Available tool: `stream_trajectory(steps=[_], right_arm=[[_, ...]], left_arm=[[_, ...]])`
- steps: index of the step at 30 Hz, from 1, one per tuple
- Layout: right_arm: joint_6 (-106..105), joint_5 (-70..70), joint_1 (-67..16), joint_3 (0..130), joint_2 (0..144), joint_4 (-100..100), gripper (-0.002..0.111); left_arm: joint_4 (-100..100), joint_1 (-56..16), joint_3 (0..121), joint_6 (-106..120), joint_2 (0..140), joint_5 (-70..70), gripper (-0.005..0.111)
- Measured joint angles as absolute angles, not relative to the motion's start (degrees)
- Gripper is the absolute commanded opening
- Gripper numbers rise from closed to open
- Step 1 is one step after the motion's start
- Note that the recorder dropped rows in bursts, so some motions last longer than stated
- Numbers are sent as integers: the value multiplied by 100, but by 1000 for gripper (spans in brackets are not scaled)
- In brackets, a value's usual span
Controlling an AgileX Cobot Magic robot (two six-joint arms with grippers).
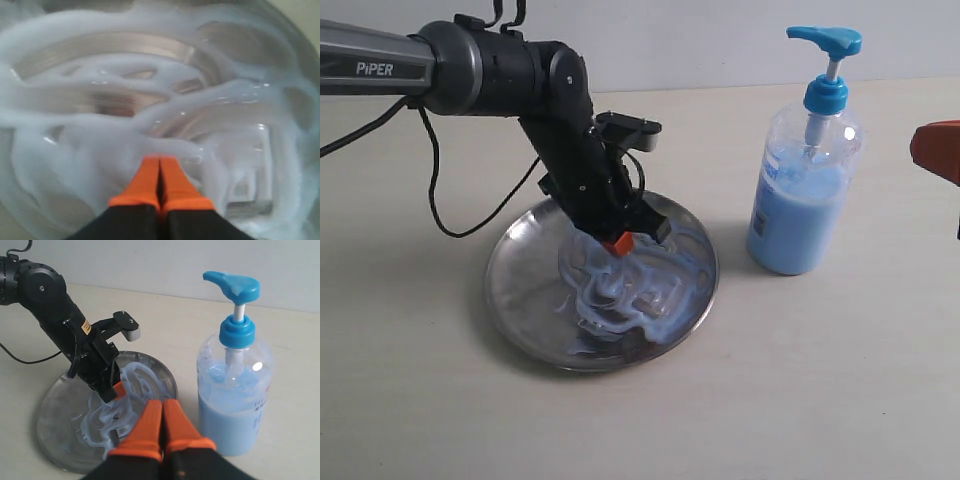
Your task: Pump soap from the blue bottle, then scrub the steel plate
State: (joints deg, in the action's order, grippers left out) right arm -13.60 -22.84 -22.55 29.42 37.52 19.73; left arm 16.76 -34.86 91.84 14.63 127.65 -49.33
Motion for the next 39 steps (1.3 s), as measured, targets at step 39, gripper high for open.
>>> stream_trajectory(steps=[39], right_arm=[[-1370,-2284,-2255,2942,3752,1973,0]], left_arm=[[2376,-3092,9184,1367,12894,-5359,0]])
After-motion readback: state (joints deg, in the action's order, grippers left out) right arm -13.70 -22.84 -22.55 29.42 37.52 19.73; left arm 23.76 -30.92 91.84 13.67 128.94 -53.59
